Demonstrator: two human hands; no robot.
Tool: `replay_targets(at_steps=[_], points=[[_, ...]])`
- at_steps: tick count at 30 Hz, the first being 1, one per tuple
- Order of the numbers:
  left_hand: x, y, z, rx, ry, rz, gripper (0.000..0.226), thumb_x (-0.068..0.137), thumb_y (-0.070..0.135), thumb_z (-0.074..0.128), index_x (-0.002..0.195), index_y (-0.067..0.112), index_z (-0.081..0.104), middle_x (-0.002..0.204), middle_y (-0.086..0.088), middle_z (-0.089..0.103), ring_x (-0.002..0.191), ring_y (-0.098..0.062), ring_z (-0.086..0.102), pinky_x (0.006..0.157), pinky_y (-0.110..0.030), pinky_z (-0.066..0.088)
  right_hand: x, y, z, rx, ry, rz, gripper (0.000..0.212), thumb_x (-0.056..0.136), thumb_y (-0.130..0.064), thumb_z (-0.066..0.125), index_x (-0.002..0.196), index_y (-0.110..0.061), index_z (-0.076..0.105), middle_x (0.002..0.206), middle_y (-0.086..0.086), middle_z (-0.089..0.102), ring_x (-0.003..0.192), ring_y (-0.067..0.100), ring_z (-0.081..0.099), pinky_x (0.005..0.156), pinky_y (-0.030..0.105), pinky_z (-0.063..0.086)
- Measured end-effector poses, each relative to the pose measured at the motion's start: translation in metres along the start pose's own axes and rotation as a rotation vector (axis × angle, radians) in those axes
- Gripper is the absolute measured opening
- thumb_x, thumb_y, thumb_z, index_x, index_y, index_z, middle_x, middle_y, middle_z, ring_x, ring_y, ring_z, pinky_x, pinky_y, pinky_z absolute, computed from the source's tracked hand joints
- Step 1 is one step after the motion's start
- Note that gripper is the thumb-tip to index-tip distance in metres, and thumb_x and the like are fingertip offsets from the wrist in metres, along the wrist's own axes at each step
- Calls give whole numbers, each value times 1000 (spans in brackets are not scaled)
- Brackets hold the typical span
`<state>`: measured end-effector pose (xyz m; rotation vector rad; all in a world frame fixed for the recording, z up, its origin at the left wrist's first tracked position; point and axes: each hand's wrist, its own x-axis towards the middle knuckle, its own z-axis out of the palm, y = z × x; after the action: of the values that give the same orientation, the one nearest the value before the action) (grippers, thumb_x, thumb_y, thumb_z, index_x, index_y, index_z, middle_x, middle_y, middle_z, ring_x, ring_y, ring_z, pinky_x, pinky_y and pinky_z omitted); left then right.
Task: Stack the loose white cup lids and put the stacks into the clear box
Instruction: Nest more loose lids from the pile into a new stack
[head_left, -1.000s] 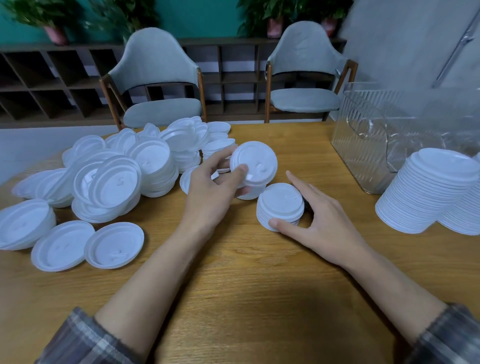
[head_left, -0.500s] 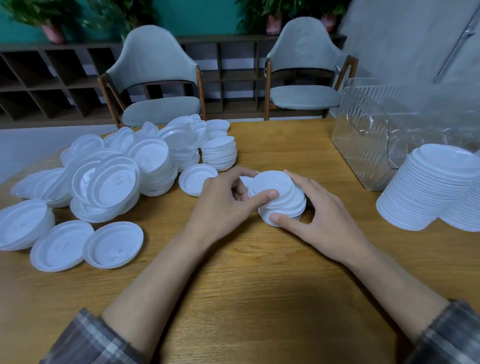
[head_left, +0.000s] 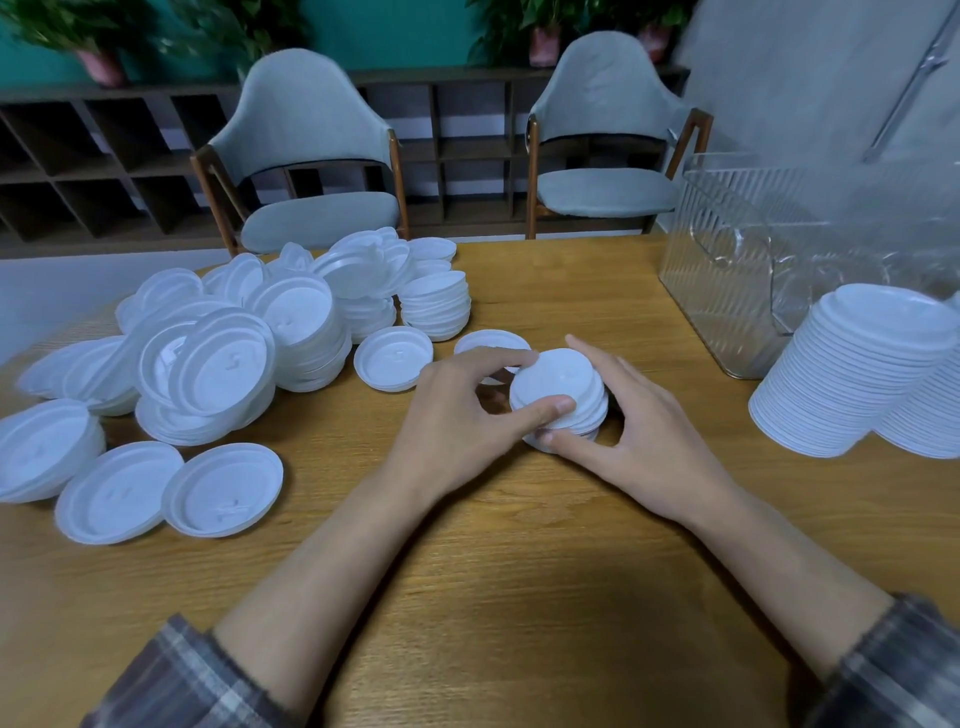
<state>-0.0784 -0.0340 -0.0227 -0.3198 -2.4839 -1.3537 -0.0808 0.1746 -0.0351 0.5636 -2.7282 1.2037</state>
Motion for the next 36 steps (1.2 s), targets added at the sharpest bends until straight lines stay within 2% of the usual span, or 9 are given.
replay_targets(at_steps=[4,8,12,19,23,25,28,31,36], points=[[-2,1,3,55,-9,52,53,76,44,90,124,25,77,113,19,75,102,8,66,90,-10,48,0,-1,-2,38,-3,13,104,77,-61,80,162,-45,23,157,-22,41,142,-5,37,112,21,32],[-1,0,4,26,12,58,56,75,41,93,125,24,76,111,18,75,100,4,68,90,-14,51,0,0,0,31,0,4,102,77,-63,80,161,-46,25,159,-22,39,142,-8,34,109,11,28],[-2,-1,5,35,18,78,62,73,44,93,128,22,75,114,15,75,102,2,67,91,-16,52,0,1,0,16,-11,7,105,76,-66,78,163,-42,24,158,-24,38,143,-7,32,115,21,30],[0,-4,5,76,-13,114,62,73,46,92,128,22,74,118,14,72,106,4,64,87,-6,44,1,3,0,-6,-23,16,109,76,-66,77,165,-36,21,147,-32,33,134,-17,28,104,0,23],[2,-5,-1,100,-71,103,63,73,57,88,127,29,74,120,19,71,111,4,62,93,-12,46,0,2,1,-23,-11,28,105,79,-59,81,164,-35,24,141,-31,39,121,-28,32,96,-7,23],[4,-6,-5,88,-38,99,52,82,55,82,125,27,74,121,20,72,115,5,61,96,-14,46,0,1,1,-48,-2,32,102,80,-56,82,164,-35,27,143,-27,44,124,-24,34,96,-7,22],[9,-16,-14,174,55,106,36,95,40,72,126,22,73,124,16,72,117,0,62,99,-21,48,1,1,1,-69,21,39,102,78,-56,84,162,-35,31,147,-24,47,131,-13,36,98,-5,21],[12,-30,-16,388,4,123,36,95,19,71,130,20,72,128,5,73,123,-15,63,104,-35,50,0,1,1,-58,22,53,101,78,-56,85,162,-37,32,142,-29,45,129,-14,34,96,-6,20],[15,-40,-13,443,-6,146,27,92,6,75,115,18,79,107,2,77,100,-19,71,86,-43,57,0,0,-1,-58,10,62,101,79,-57,83,162,-37,30,140,-31,42,127,-16,31,94,-8,18]])
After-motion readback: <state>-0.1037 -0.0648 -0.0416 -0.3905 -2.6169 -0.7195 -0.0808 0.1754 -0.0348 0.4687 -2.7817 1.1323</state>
